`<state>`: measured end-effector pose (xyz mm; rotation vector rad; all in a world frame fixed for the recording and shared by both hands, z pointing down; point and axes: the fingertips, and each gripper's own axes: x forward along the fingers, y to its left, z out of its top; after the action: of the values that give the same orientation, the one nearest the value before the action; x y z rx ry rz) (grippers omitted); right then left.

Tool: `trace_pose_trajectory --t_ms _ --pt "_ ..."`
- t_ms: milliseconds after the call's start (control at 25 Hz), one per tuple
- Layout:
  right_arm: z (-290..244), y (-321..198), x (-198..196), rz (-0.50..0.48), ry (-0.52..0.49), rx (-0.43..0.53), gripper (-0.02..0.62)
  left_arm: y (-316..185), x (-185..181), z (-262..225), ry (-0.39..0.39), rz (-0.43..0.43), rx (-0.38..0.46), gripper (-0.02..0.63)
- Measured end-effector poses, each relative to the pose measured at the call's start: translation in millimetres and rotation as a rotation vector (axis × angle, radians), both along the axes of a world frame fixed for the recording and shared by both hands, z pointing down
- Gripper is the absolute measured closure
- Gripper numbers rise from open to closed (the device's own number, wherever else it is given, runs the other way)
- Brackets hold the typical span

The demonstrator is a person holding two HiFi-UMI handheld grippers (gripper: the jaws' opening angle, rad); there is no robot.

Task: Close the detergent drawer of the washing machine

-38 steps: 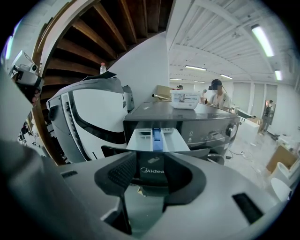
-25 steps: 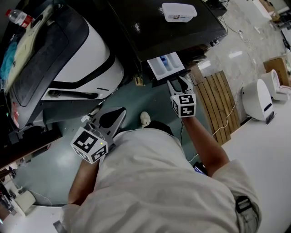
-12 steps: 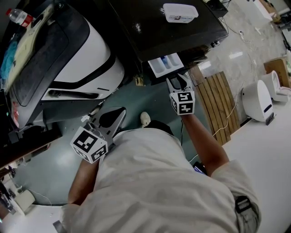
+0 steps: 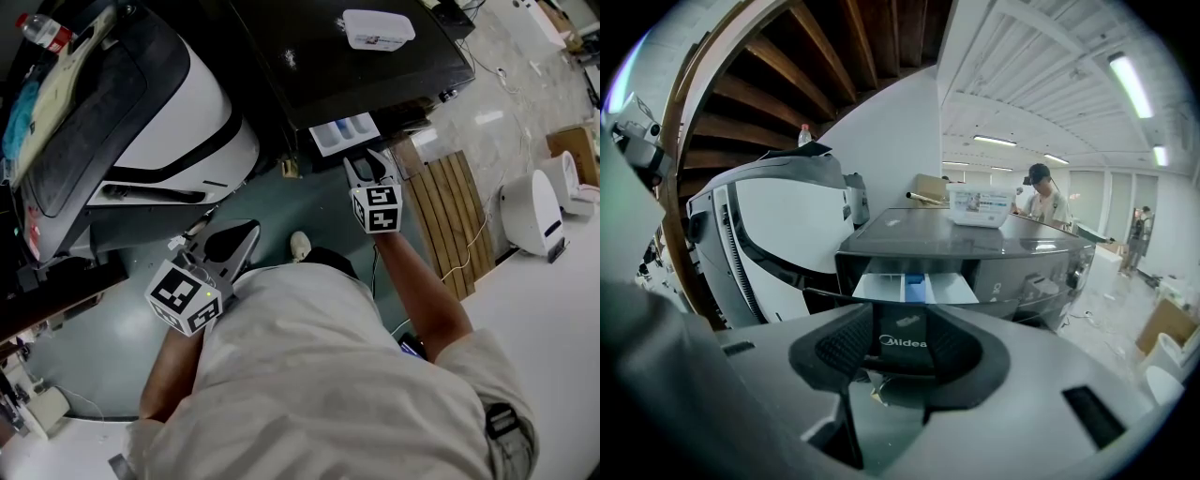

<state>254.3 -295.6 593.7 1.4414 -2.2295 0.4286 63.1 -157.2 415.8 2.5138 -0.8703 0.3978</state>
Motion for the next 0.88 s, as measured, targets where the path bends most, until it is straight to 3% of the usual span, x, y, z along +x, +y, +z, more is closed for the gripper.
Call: trace_pose_trajectory --t_ms 880 --pt "-1 -28 -12 0.001 -0.008 0.014 0.419 -11 -4 0 -0.006 -0.012 0.004 0.612"
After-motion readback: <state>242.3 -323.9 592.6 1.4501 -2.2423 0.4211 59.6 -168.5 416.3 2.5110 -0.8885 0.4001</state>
